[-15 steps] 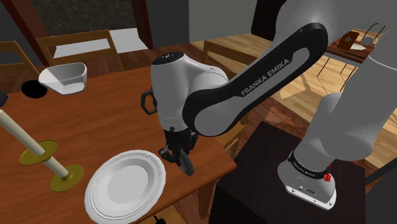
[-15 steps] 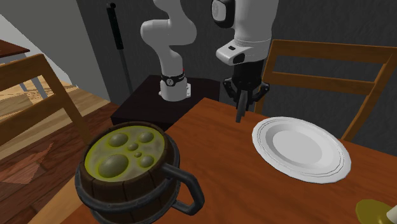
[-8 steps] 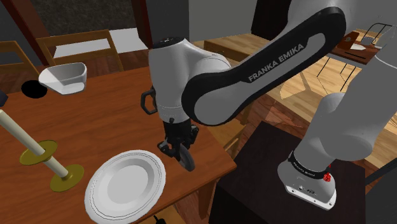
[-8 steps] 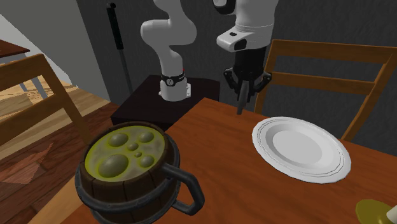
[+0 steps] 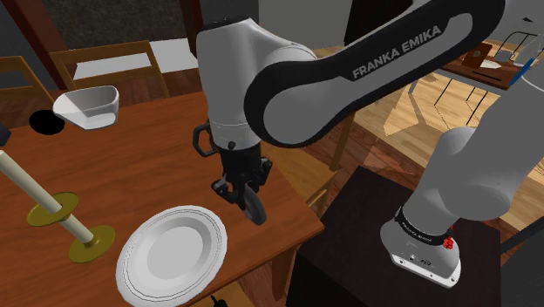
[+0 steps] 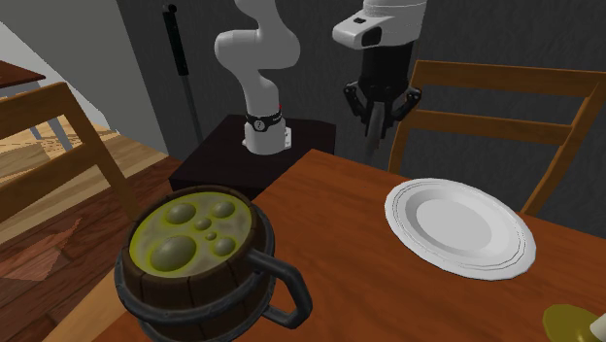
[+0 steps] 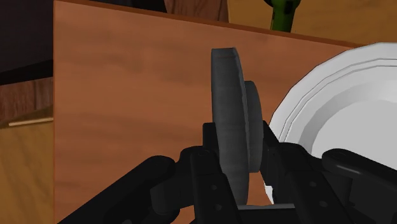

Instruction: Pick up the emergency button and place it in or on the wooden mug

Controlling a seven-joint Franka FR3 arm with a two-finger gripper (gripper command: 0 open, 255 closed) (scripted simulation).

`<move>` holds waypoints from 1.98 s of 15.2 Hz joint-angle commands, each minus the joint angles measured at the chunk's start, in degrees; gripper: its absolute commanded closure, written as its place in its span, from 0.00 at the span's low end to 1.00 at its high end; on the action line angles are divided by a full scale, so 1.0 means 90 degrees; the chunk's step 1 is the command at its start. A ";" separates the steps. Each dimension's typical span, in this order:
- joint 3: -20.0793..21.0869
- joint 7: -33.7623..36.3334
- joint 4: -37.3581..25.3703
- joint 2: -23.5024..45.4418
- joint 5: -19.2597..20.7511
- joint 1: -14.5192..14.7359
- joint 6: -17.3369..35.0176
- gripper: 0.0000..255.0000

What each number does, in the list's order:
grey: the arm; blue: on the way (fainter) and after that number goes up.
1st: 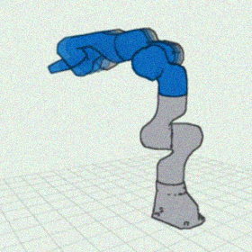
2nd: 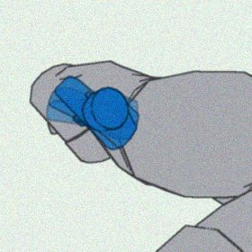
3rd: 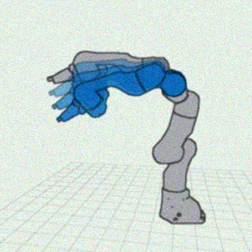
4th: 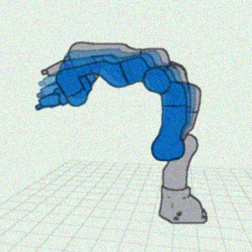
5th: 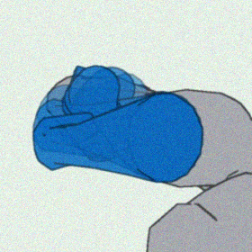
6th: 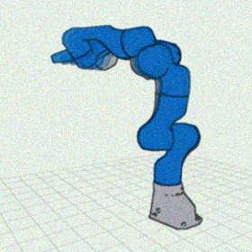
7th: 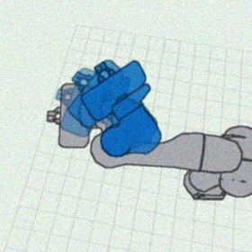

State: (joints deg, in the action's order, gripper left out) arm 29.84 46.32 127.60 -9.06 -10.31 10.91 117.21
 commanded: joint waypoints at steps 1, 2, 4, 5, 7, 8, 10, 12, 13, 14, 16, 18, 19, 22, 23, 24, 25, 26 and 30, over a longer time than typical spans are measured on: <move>-0.0018 -0.0004 -0.0112 -0.0075 -0.0021 0.0001 -0.0183 1.00; -0.0028 -0.0007 -0.0170 -0.0107 -0.0029 -0.0001 -0.0271 1.00; -0.0048 -0.0012 -0.0290 -0.0166 -0.0041 -0.0004 -0.0447 1.00; -0.0058 -0.0013 -0.0352 -0.0194 -0.0046 -0.0005 -0.0534 1.00; -0.0078 -0.0014 -0.0480 -0.0244 -0.0054 -0.0009 -0.0709 1.00; -0.0088 -0.0014 -0.0546 -0.0266 -0.0057 -0.0011 -0.0796 1.00; -0.0107 -0.0011 -0.0682 -0.0307 -0.0061 -0.0016 -0.0969 1.00; -0.0125 -0.0007 -0.0822 -0.0341 -0.0063 -0.0020 -0.1141 1.00; -0.0133 -0.0004 -0.0895 -0.0355 -0.0063 -0.0023 -0.1227 1.00; -0.0142 -0.0001 -0.0969 -0.0368 -0.0063 -0.0026 -0.1313 1.00; -0.0158 0.0008 -0.1120 -0.0390 -0.0060 -0.0031 -0.1484 1.00; -0.0173 0.0018 -0.1277 -0.0405 -0.0056 -0.0037 -0.1655 1.00; -0.0180 0.0024 -0.1357 -0.0410 -0.0053 -0.0041 -0.1740 1.00; -0.0199 0.0044 -0.1607 -0.0416 -0.0042 -0.0050 -0.1995 1.00; -0.0205 0.0051 -0.1693 -0.0415 -0.0038 -0.0054 -0.2080 1.00; -0.0211 0.0059 -0.1781 -0.0413 -0.0033 -0.0057 -0.2165 1.00; -0.0216 0.0068 -0.1870 -0.0409 -0.0028 -0.0060 -0.2250 1.00; -0.0221 0.0077 -0.1960 -0.0403 -0.0022 -0.0063 -0.2335 1.00; -0.0426 -0.0247 -0.2297 -0.0114 0.0162 -0.0250 -0.2453 1.00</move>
State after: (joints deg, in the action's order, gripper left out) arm 26.42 44.79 108.14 -11.15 -9.44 9.12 95.48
